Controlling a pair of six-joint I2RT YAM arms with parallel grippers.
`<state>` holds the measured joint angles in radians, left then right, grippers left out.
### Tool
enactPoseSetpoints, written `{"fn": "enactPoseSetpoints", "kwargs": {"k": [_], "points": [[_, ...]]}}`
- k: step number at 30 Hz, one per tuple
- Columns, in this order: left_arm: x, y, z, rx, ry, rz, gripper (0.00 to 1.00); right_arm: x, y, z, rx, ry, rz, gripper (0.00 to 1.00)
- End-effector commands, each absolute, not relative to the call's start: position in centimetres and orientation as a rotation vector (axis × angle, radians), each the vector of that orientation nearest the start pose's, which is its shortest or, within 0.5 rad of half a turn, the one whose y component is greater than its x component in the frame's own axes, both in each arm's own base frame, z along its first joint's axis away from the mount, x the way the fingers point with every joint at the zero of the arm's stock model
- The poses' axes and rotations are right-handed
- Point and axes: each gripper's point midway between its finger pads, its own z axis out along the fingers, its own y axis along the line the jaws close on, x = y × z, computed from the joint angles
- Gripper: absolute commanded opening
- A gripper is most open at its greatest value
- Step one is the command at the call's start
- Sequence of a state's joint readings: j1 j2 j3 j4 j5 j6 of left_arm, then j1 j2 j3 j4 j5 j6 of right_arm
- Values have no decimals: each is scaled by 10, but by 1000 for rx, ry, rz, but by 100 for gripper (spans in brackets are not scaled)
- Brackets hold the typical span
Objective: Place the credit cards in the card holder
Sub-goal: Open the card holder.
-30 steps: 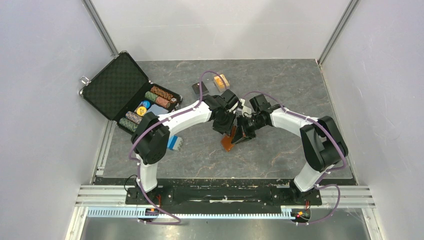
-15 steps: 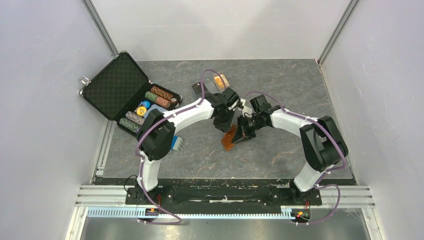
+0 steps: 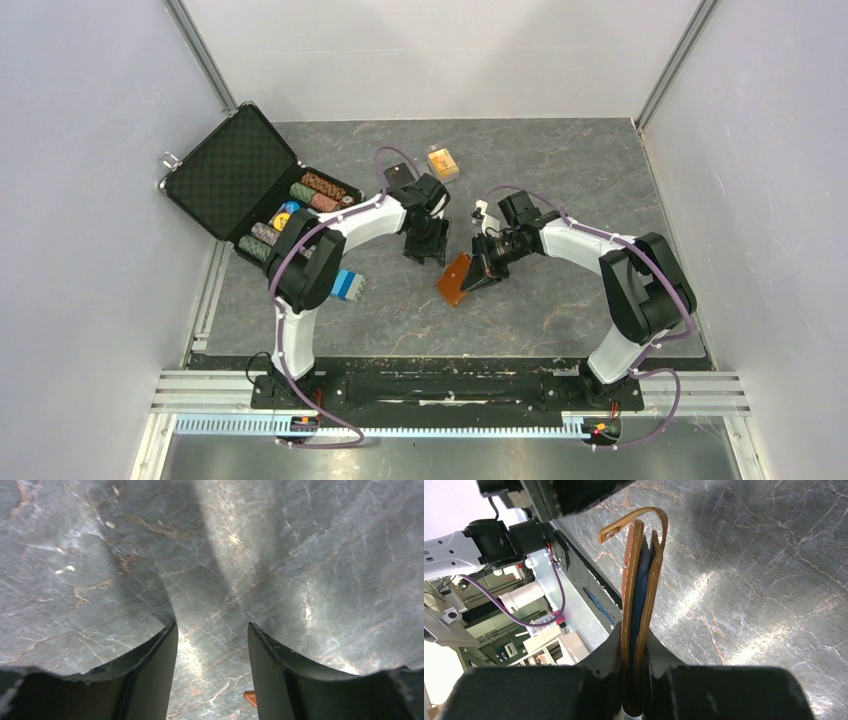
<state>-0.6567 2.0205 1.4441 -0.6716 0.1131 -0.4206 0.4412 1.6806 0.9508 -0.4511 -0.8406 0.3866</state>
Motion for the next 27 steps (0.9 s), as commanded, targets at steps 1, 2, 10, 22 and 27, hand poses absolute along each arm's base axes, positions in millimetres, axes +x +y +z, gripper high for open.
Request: {"fn": "enactPoseSetpoints", "kwargs": {"k": [1, 2, 10, 22, 27], "points": [[313, -295, 57, 372, 2758, -605, 62, 216, 261, 92, -396, 2746, 1411, 0], [313, -294, 63, 364, 2742, -647, 63, 216, 261, 90, -399, 2752, 1405, 0], [314, -270, 104, 332, 2662, -707, 67, 216, 258, 84, -394, 2793, 1369, 0], [267, -325, 91, 576, 2716, -730, 66, 211, 256, 77, -385, 2820, 1365, 0], [264, -324, 76, 608, 2741, -671, 55, 211, 256, 78, -392, 2817, 1369, 0]]}}
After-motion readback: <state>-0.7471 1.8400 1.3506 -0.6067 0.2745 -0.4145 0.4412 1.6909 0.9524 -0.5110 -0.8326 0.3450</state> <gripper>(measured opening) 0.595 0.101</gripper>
